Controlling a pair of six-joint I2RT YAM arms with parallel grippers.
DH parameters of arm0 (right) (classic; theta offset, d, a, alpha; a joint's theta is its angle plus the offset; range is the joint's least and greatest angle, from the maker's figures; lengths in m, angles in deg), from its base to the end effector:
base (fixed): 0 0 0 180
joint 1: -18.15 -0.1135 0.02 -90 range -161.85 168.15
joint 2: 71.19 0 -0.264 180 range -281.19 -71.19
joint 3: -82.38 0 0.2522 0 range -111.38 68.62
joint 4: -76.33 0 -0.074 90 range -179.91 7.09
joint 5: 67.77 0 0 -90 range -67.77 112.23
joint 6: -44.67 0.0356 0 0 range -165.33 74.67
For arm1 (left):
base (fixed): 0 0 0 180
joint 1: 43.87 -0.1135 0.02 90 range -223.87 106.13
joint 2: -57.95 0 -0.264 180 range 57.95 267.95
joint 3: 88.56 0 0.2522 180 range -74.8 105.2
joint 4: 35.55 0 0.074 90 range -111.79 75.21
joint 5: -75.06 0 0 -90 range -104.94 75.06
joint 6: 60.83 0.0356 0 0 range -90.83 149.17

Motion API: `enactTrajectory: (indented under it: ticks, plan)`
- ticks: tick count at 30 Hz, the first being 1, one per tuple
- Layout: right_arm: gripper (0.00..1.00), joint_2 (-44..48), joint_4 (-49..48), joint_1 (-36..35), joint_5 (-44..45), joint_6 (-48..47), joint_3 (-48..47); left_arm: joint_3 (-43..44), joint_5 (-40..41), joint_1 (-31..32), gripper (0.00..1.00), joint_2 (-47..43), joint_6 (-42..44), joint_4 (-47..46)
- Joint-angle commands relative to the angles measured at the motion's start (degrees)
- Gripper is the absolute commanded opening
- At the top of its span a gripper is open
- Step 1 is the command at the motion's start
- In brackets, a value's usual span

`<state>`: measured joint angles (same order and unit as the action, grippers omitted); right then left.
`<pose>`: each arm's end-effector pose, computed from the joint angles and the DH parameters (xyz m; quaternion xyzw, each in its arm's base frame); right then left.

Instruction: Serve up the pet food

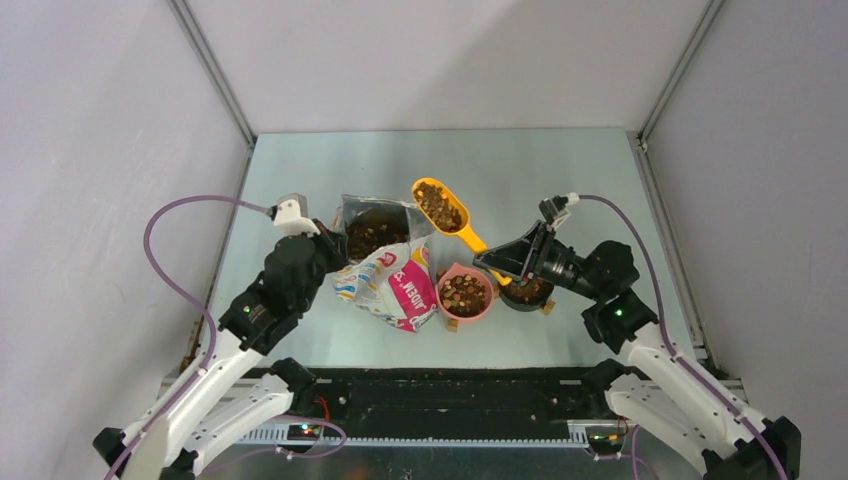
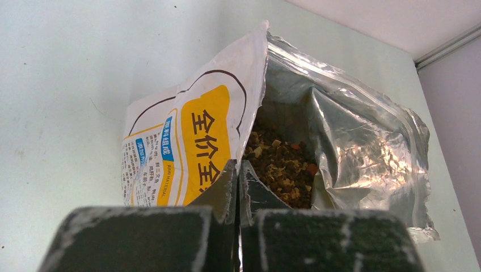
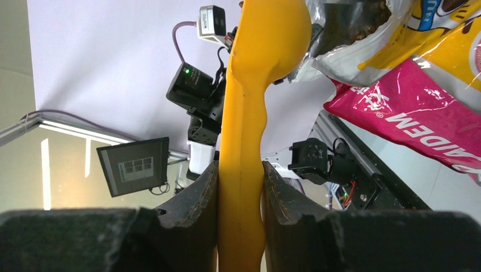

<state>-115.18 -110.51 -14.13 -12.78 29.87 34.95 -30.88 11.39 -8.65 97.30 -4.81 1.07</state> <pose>0.1441 0.1152 0.3304 0.0087 0.6533 0.7043 0.2775 0.1364 -0.0770 0.3270 -0.1249 0.7906 -0.1719 0.5743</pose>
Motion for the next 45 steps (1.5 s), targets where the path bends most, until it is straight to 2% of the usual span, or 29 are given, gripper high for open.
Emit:
enactTrajectory:
  ticks: [1,10,22,33,45]
  plan:
    - [0.0,4.5,3.6,2.1,1.7,-2.2,-2.4,-0.5,-0.5,-0.1,0.0,0.0,0.9,0.7]
    - [0.0,14.6,18.8,7.4,4.4,-5.6,-2.4,-0.4,-0.3,-0.1,0.0,0.0,0.9,0.8]
    - [0.0,27.0,44.6,11.9,13.1,-11.4,-2.9,-0.4,0.0,-0.1,0.0,0.0,1.0,1.0]
    - [0.0,30.4,66.1,12.7,21.6,-14.0,-5.4,-0.5,0.0,-0.1,0.0,-0.4,1.0,1.0]
    - [0.0,28.1,74.2,12.7,24.8,-13.8,-5.4,-0.8,0.0,-0.1,0.0,-0.8,0.9,0.8]
